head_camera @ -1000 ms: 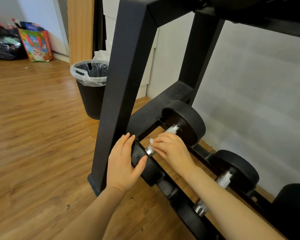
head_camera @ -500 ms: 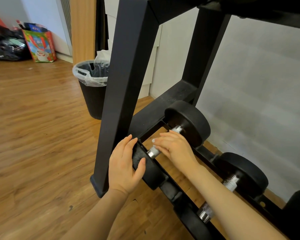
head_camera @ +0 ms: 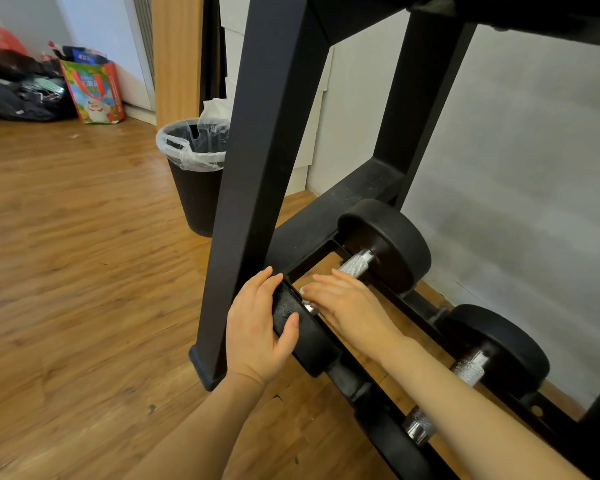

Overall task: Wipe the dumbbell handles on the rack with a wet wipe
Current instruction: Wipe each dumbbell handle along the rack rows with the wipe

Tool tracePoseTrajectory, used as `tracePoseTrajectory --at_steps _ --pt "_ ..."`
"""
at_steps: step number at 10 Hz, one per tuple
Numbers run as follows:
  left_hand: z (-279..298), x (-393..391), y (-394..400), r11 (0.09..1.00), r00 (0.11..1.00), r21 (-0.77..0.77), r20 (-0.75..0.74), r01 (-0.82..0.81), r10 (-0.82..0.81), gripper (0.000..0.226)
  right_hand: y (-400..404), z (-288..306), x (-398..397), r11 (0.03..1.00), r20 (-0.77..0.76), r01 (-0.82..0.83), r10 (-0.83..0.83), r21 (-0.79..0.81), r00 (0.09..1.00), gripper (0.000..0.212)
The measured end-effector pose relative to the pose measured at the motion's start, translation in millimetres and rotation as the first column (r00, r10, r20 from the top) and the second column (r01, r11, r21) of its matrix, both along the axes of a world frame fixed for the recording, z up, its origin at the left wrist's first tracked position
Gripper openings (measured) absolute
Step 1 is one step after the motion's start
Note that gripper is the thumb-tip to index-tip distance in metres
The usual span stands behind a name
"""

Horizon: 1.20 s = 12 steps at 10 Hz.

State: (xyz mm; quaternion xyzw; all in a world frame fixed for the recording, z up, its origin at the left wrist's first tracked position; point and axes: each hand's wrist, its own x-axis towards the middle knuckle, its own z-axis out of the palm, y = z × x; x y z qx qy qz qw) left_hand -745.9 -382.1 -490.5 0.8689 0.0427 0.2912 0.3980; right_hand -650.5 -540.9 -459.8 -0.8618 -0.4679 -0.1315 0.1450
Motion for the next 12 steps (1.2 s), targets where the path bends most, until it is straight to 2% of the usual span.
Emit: tracePoseTrajectory --at_steps 1,2,3,4,5,6,7,8,9,11,12 --pt "1 0 -1 1.0 1.0 -0.011 0.005 -0.002 0.002 0.06 -9 1 3 0.998 0.055 0.061 -0.062 0.012 0.997 0.046" --pt "1 -1 -2 1.0 1.0 -0.014 0.008 -0.006 0.007 0.06 -12 -1 -5 0.974 0.02 0.165 -0.17 0.158 0.985 0.044" --pt "1 -2 -1 1.0 1.0 -0.005 0.008 -0.008 0.008 0.059 -2 -7 -24 0.981 -0.003 0.085 -0.086 0.174 0.996 0.043" --pt "1 -2 -2 1.0 1.0 0.0 -0.004 -0.01 0.01 0.059 -2 -12 -25 0.988 -0.021 0.083 -0.081 0.127 0.996 0.027" --pt "2 -2 -2 1.0 1.0 -0.004 -0.016 -0.017 0.017 0.06 -10 -12 -21 0.971 -0.149 0.177 -0.153 0.158 0.977 0.031" --pt "3 -2 -2 1.0 1.0 0.003 -0.023 -0.019 0.019 0.06 -11 -10 -26 0.973 -0.274 0.169 -0.121 0.159 0.954 0.031" --pt "4 -3 -3 1.0 0.999 -0.002 -0.032 -0.022 0.022 0.061 -12 -7 -26 0.951 -0.452 0.213 -0.093 0.224 0.887 0.018" --pt "3 -3 -2 1.0 0.999 0.0 -0.032 -0.02 0.02 0.06 -9 -5 -27 0.914 -0.534 0.279 -0.085 0.295 0.841 0.006" --pt "2 -2 -2 1.0 0.999 -0.001 -0.035 -0.023 0.023 0.06 -4 -10 -27 0.912 -0.482 0.288 -0.12 0.291 0.868 0.017" --pt "3 -2 -2 1.0 1.0 0.008 -0.012 -0.012 0.012 0.059 -7 -9 -23 0.827 -0.603 0.372 -0.052 0.421 0.796 0.005" --pt "3 -2 -1 1.0 1.0 0.008 -0.008 -0.01 0.01 0.059 -9 -11 -23 0.851 -0.537 0.35 -0.097 0.392 0.838 0.008"
